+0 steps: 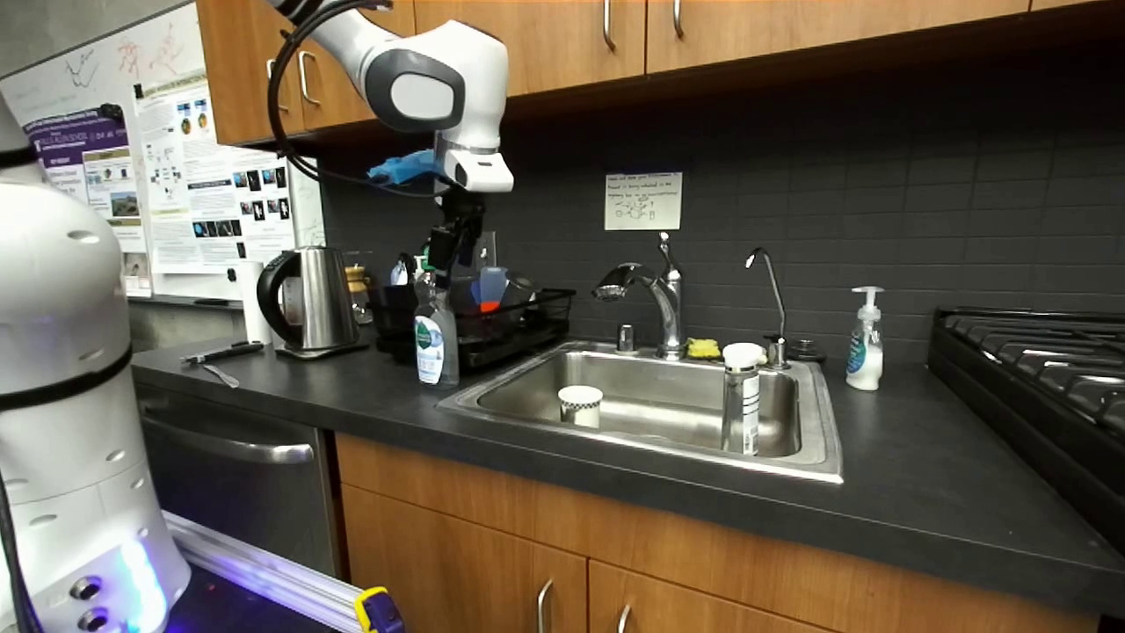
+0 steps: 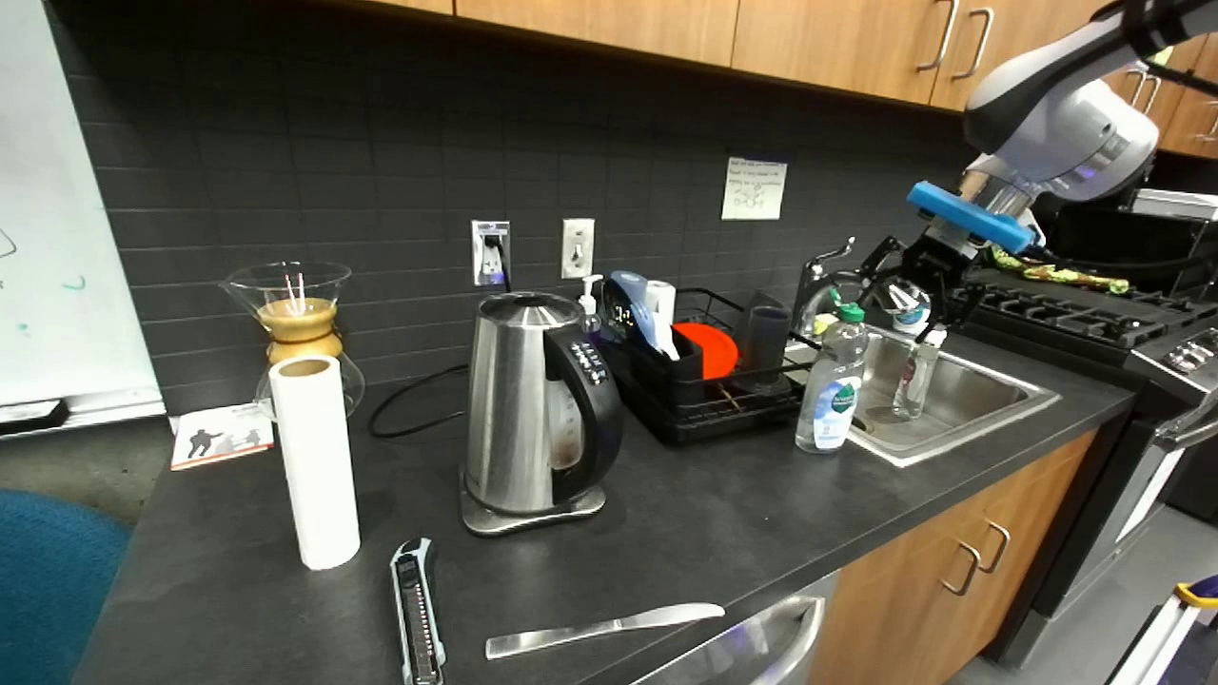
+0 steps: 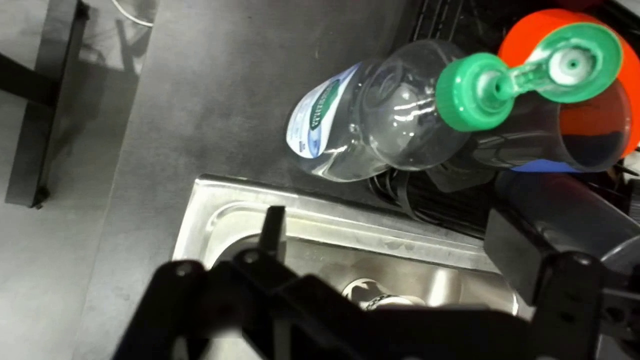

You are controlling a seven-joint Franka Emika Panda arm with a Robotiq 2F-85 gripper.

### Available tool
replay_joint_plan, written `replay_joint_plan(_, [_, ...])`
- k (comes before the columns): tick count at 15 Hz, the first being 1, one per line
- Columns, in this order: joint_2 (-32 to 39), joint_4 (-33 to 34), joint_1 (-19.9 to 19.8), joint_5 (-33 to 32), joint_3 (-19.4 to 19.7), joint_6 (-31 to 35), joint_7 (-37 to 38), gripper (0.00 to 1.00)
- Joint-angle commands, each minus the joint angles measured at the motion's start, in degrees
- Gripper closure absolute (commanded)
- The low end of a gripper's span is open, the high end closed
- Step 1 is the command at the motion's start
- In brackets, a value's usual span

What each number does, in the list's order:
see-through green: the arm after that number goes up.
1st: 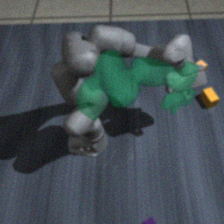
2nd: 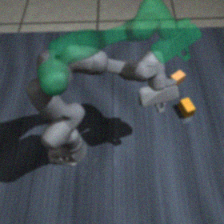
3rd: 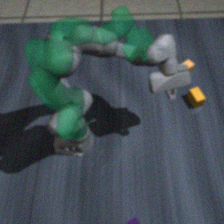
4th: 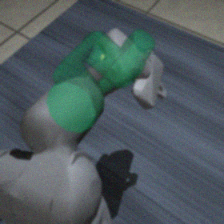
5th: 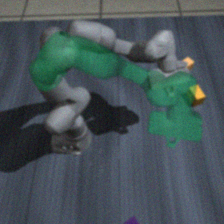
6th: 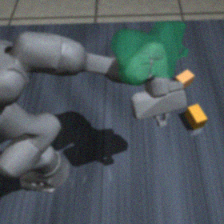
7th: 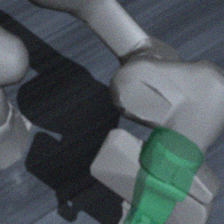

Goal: Move the dishwashing liquid bottle to the right side of the counter.

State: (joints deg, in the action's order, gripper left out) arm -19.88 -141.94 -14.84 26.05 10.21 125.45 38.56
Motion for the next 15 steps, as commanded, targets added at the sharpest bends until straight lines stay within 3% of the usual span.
replay_joint_plan(1, [-1.9, -4.0, -0.2, 3.7, -0.7, 6.6, 3.3, 0.0])
replay_joint_plan(5, [-1.0, -5.3, 1.1, 7.6, -0.6, 9.7, 4.4, 0.0])
replay_joint_plan(15, [1.6, -4.5, 3.4, 16.1, -2.4, 9.0, 6.0, 0.0])
